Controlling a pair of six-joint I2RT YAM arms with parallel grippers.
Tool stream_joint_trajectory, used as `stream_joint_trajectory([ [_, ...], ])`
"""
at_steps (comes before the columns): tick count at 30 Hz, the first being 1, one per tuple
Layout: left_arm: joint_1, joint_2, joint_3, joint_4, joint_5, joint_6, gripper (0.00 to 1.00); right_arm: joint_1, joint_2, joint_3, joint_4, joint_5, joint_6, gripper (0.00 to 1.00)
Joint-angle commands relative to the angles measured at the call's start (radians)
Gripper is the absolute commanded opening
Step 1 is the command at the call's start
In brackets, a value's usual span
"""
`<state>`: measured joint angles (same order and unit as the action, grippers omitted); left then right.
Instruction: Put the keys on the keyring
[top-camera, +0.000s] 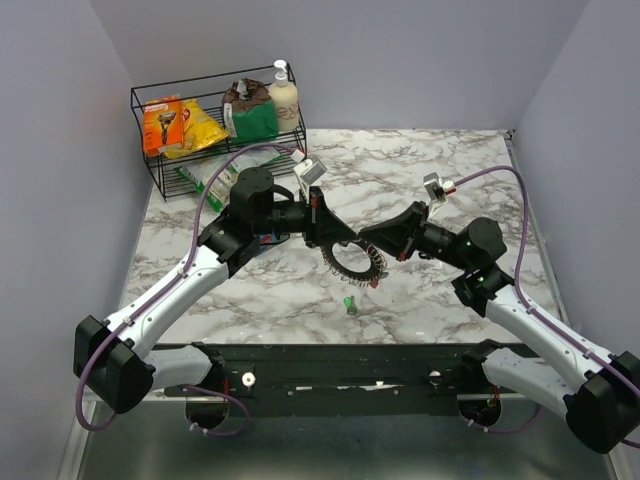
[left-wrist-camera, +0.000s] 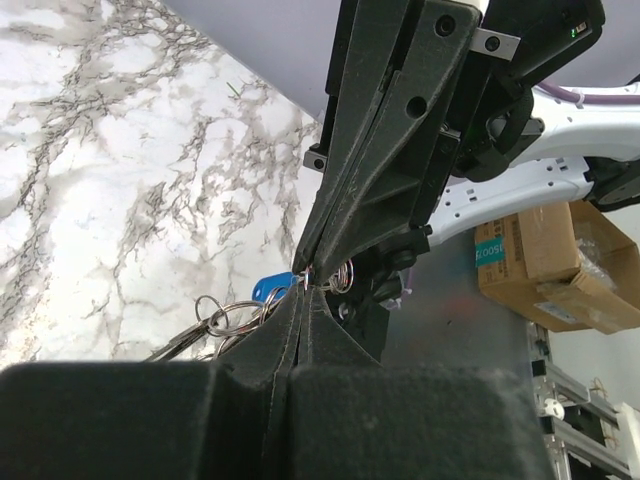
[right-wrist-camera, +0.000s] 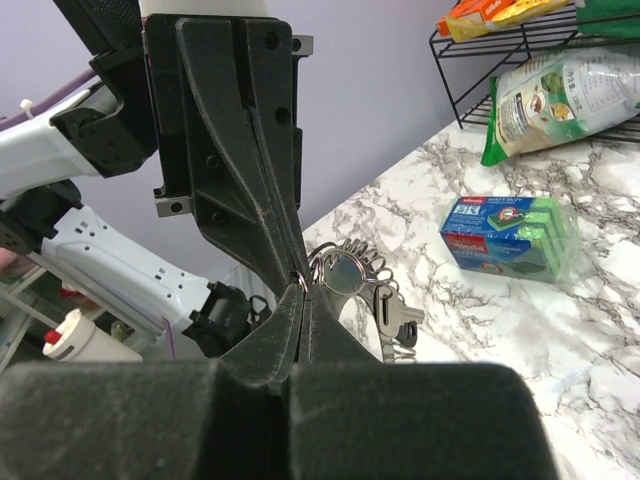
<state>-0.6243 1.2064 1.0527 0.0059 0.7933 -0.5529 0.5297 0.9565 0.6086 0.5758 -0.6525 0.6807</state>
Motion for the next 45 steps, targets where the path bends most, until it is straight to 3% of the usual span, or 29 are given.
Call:
stream_joint_trajectory([
  [1, -0.022, -0.025, 0.007, -0.004, -0.029, 0.059, 0.00, 0.006, 0.002, 0.011, 0.078, -0.019, 0.019, 0.01],
  [4, -0.022, -0.062, -0.025, 0.008, -0.063, 0.079, 0.00, 0.006, -0.009, -0.001, 0.088, -0.001, 0.029, 0.09],
  [5, -0.022, -0.071, -0.034, 0.019, -0.072, 0.080, 0.00, 0.006, -0.013, -0.004, 0.088, 0.004, 0.029, 0.19],
  [11, -0.023, -0.129, -0.120, 0.121, -0.152, 0.054, 0.00, 0.006, -0.036, -0.013, 0.085, 0.024, 0.031, 0.48],
  [17, -0.023, -0.156, -0.203, 0.258, -0.196, -0.005, 0.00, 0.006, -0.082, -0.038, 0.076, 0.044, 0.019, 0.63],
  [30, -0.023, -0.240, -0.381, 0.546, -0.279, -0.030, 0.00, 0.006, -0.139, -0.079, -0.016, 0.033, -0.018, 0.68],
  [36, -0.023, -0.307, -0.471, 0.657, -0.307, 0.071, 0.00, 0.004, -0.179, -0.101, -0.083, 0.037, -0.044, 0.70],
  [45, -0.023, -0.395, -0.520, 0.551, -0.347, 0.292, 0.00, 0.006, -0.245, -0.156, -0.238, 0.044, -0.086, 0.71],
])
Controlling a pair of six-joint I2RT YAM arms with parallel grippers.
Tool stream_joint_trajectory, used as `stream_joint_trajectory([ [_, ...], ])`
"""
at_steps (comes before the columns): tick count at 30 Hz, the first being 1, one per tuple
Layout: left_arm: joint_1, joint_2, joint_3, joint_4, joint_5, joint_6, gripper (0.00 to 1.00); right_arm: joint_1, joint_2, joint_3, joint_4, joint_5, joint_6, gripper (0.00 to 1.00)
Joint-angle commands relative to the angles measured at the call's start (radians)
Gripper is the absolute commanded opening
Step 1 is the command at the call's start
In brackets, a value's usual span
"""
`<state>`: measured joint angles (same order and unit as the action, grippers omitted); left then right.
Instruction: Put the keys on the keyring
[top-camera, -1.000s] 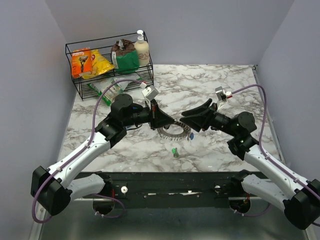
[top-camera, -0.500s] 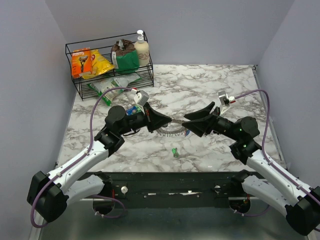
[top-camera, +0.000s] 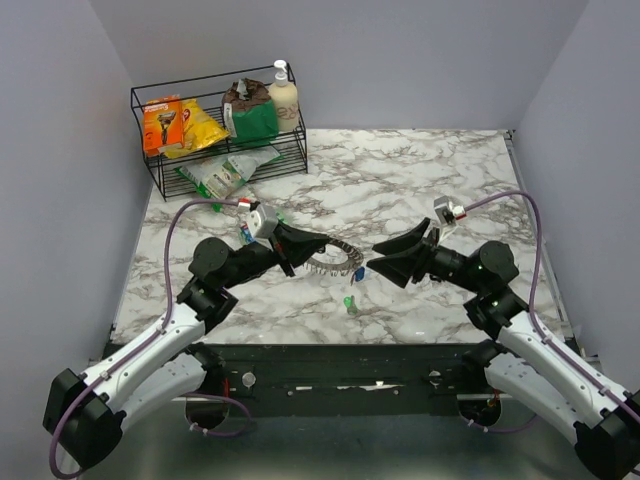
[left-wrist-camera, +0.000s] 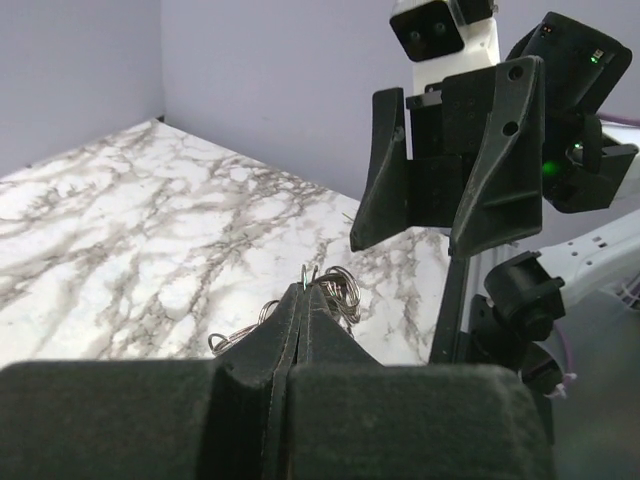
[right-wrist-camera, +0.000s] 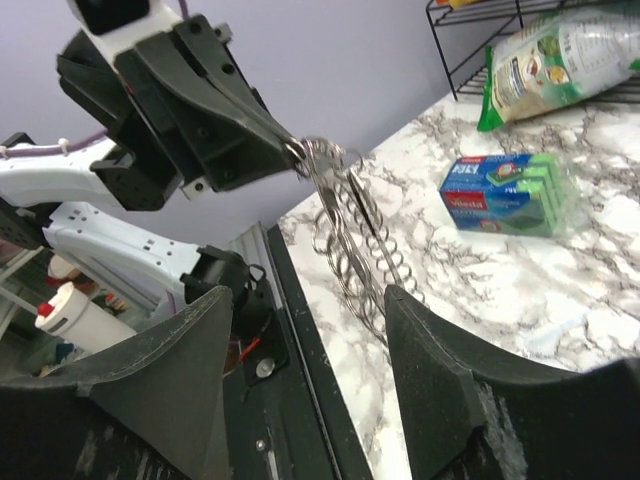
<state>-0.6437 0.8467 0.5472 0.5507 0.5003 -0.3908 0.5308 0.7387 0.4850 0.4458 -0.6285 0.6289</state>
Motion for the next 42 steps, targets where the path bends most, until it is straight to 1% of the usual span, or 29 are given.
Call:
stream_joint_trajectory([
  [1, -0.004, -0.043, -0.021, 0.006, -0.058, 0.142, 0.00, 0.005, -0.028, -0.039, -0.123, 0.021, -0.047, 0.71],
  [7, -0.004, -0.063, -0.069, 0.018, -0.094, 0.148, 0.00, 0.005, -0.055, -0.089, -0.211, 0.021, -0.095, 0.71],
  [13, -0.002, -0.052, -0.072, -0.005, -0.109, 0.155, 0.00, 0.005, -0.030, -0.105, -0.324, 0.055, -0.112, 0.71],
  [17, 0.001, -0.032, -0.062, -0.032, -0.123, 0.155, 0.00, 0.011, 0.043, -0.108, -0.369, 0.067, -0.107, 0.71],
  [20, 0.009, -0.026, -0.064, -0.040, -0.134, 0.147, 0.00, 0.021, 0.103, -0.094, -0.407, 0.073, -0.113, 0.68],
  [21, 0.019, -0.023, -0.064, -0.043, -0.138, 0.145, 0.00, 0.037, 0.147, -0.082, -0.429, 0.081, -0.113, 0.67],
  [24, 0.044, -0.024, -0.070, -0.040, -0.140, 0.112, 0.00, 0.063, 0.221, -0.069, -0.443, 0.107, -0.112, 0.64],
  [27, 0.082, -0.038, -0.081, -0.041, -0.140, 0.079, 0.00, 0.087, 0.261, -0.063, -0.443, 0.134, -0.113, 0.63],
  [32, 0.151, -0.067, -0.090, -0.064, -0.114, 0.055, 0.00, 0.141, 0.317, -0.051, -0.443, 0.184, -0.144, 0.63],
  [35, 0.180, -0.080, -0.092, -0.072, -0.088, 0.044, 0.00, 0.172, 0.362, -0.051, -0.406, 0.190, -0.162, 0.63],
  [42, 0.199, -0.087, -0.092, -0.067, -0.069, 0.015, 0.00, 0.204, 0.444, -0.020, -0.383, 0.271, -0.205, 0.61],
])
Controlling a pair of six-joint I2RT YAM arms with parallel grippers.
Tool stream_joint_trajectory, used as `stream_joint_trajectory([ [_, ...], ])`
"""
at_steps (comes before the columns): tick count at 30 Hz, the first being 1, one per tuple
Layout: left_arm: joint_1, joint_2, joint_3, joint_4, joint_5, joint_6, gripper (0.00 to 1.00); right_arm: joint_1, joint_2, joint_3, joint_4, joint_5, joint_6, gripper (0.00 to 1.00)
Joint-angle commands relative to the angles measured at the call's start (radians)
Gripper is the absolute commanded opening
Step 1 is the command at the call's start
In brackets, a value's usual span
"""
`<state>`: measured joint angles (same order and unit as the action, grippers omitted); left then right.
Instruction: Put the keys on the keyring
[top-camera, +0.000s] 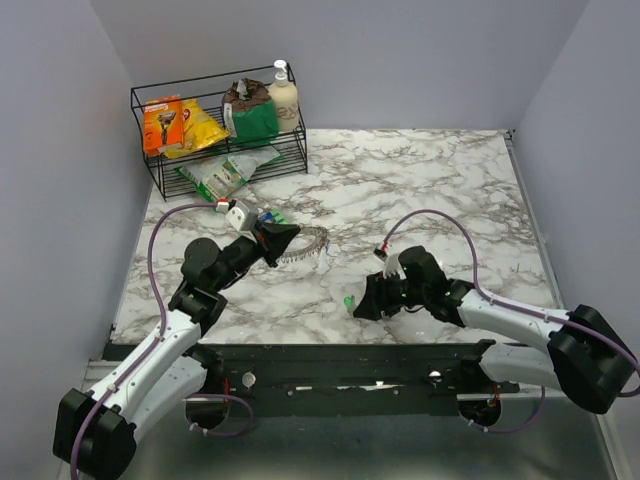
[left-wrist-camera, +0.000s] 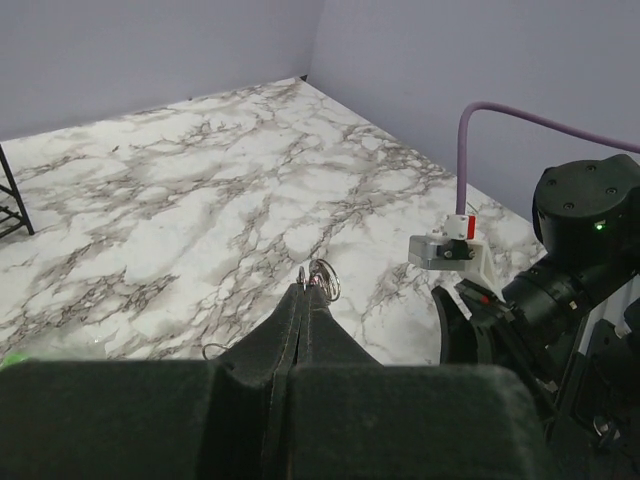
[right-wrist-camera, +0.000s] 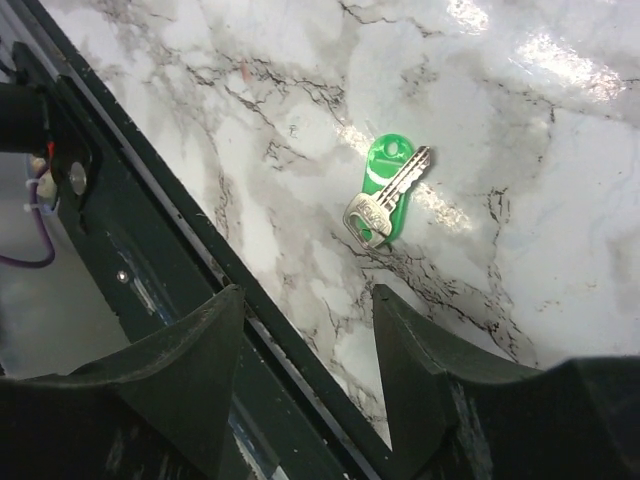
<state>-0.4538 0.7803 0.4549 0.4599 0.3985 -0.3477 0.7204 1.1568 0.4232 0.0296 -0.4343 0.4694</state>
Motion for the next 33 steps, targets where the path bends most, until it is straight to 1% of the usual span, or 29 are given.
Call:
stream_joint_trajectory([
  [1, 0.009, -0.021, 0.001, 0.022, 0.034, -0.036, 0.00, 0.017, 0.033, 0.046, 0.033, 0.091, -0.052, 0.60],
  [3, 0.009, -0.019, -0.001, 0.020, 0.036, -0.040, 0.00, 0.020, 0.063, 0.064, 0.033, 0.106, -0.066, 0.58],
  [7, 0.012, -0.024, -0.002, 0.014, 0.031, -0.051, 0.00, 0.027, 0.104, 0.081, 0.044, 0.127, -0.090, 0.56],
  [18, 0.015, -0.015, -0.002, 0.013, 0.025, -0.068, 0.00, 0.059, 0.196, 0.075, 0.079, 0.117, -0.106, 0.47],
  [23, 0.017, -0.007, -0.005, 0.026, 0.029, -0.099, 0.00, 0.062, 0.234, 0.074, 0.092, 0.135, -0.084, 0.40],
  [28, 0.017, -0.010, -0.005, 0.022, 0.026, -0.100, 0.00, 0.062, 0.239, 0.077, 0.099, 0.147, -0.081, 0.32],
  [29, 0.017, -0.015, -0.007, 0.022, 0.025, -0.097, 0.00, 0.062, 0.239, 0.077, 0.096, 0.152, -0.081, 0.31],
  [32, 0.018, -0.021, -0.009, 0.011, 0.019, -0.094, 0.00, 0.060, 0.235, 0.071, 0.098, 0.155, -0.083, 0.19],
  [33, 0.018, -0.026, -0.010, 0.008, 0.017, -0.093, 0.00, 0.062, 0.234, 0.071, 0.099, 0.155, -0.081, 0.10],
])
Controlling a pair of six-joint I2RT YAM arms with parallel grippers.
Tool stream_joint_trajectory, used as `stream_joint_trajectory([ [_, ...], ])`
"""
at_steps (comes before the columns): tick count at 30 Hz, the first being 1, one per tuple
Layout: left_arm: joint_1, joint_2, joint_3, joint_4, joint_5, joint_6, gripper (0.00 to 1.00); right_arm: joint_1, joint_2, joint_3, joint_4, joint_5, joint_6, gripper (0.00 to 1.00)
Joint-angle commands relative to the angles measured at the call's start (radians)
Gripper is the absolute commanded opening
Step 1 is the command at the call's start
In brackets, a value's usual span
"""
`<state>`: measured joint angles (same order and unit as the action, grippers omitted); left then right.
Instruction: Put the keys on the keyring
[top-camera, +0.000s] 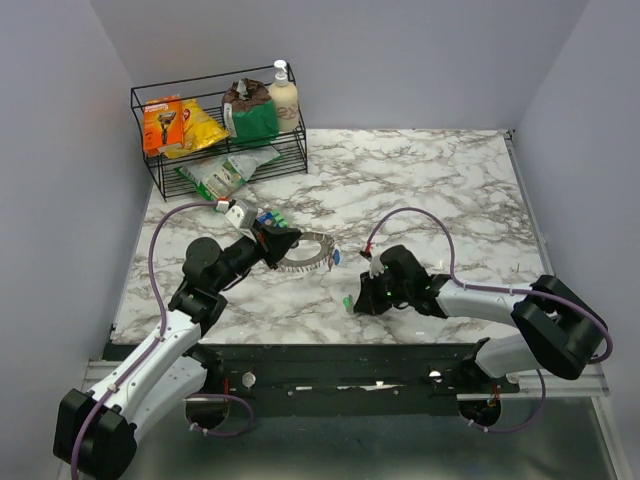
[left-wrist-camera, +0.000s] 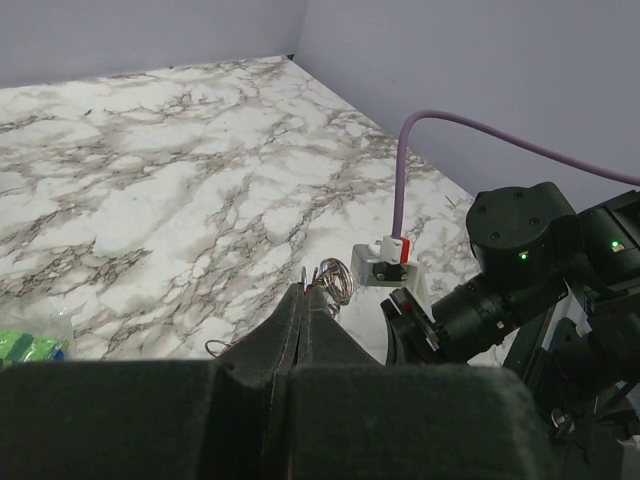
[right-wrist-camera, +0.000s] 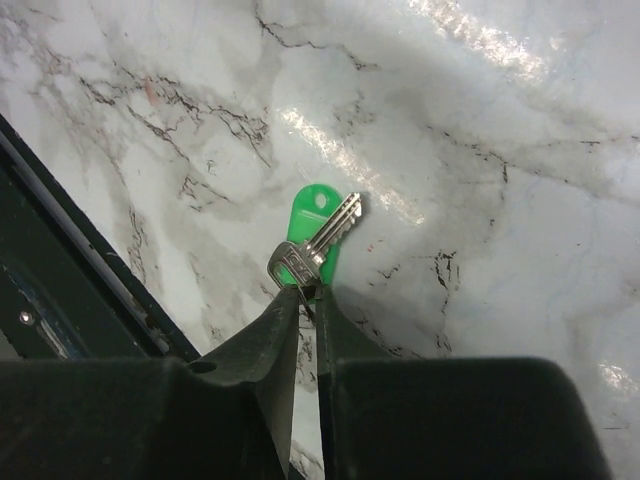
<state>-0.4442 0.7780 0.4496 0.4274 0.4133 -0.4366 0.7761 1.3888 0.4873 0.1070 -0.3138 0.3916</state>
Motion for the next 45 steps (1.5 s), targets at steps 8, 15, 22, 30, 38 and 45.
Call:
stream_joint_trajectory([
  [8, 0.009, -0.040, -0.003, 0.010, -0.001, 0.021, 0.00, 0.006, -0.056, -0.007, 0.031, 0.028, 0.000, 0.01],
  [15, 0.009, -0.054, 0.006, -0.035, 0.005, 0.061, 0.00, 0.006, -0.155, -0.007, 0.010, -0.004, -0.005, 0.01],
  [22, 0.009, -0.057, 0.021, -0.076, 0.021, 0.110, 0.00, 0.006, -0.260, 0.042, -0.062, -0.068, -0.039, 0.01],
  [30, 0.010, -0.037, 0.054, -0.125, 0.068, 0.176, 0.00, 0.006, -0.387, 0.149, -0.150, -0.202, -0.109, 0.01],
  [38, 0.009, -0.036, 0.057, -0.121, 0.082, 0.194, 0.00, 0.006, -0.427, 0.246, -0.103, -0.324, -0.050, 0.01],
  [45, 0.009, -0.039, 0.049, -0.098, 0.114, 0.197, 0.00, 0.006, -0.396, 0.307, -0.033, -0.340, -0.034, 0.01],
])
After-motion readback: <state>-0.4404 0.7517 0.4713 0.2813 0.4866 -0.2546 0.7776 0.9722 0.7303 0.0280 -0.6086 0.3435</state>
